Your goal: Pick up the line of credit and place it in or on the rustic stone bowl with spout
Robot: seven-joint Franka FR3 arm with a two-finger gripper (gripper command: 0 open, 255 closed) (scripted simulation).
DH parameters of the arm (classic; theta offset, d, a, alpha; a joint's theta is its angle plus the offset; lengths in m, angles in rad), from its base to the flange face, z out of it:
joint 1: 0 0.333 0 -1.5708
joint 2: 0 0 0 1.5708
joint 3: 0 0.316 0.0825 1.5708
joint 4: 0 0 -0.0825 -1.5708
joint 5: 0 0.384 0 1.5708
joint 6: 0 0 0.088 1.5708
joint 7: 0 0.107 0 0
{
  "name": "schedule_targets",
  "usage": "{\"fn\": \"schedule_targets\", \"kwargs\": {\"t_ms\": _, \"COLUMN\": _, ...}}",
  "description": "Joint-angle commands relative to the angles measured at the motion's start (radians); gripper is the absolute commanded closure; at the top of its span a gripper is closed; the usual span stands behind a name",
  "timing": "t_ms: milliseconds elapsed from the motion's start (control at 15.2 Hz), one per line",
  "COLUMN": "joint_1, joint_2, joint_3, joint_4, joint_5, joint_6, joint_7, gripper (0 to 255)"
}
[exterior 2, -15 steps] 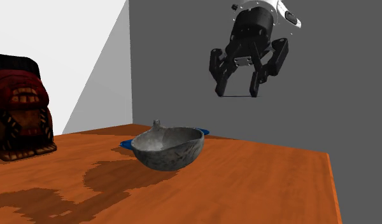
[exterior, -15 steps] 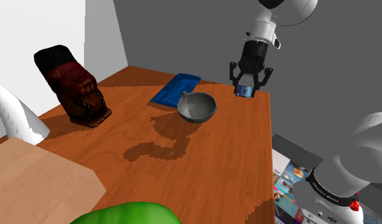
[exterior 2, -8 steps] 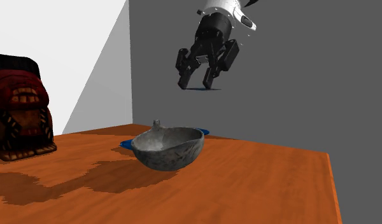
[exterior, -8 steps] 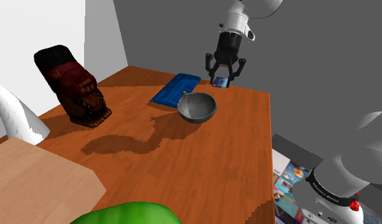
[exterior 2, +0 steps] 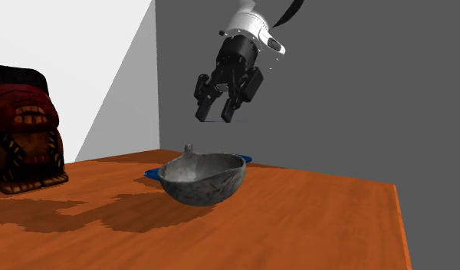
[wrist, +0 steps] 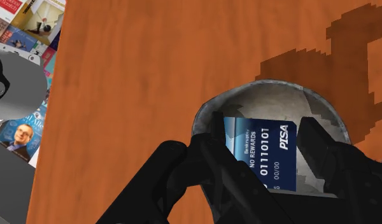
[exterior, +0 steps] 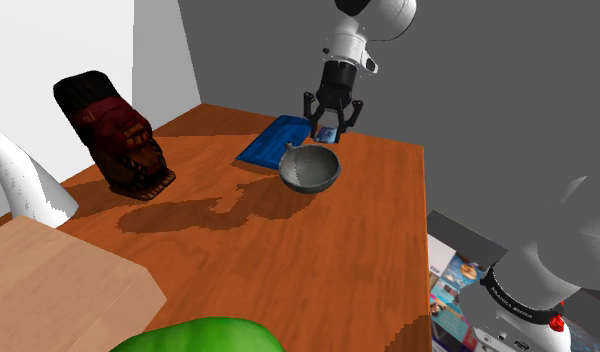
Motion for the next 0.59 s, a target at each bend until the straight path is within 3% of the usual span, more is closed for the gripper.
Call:
{"fn": "schedule_targets", "kwargs": {"t_ms": 0, "joint_1": 0.002, "joint_2": 0.005, "joint_3": 0.002, "joint_4": -0.021, "joint_5": 0.002, "joint_6": 0.025, "joint_7": -0.009, "gripper": 255}}
{"fn": "schedule_targets", "kwargs": {"t_ms": 528, "joint_1": 0.006, "joint_2": 0.035, "joint_3": 0.007, "joint_4": -0.091, "joint_5": 0.010, "joint_6": 0.116, "joint_7": -0.053, "gripper": 255}}
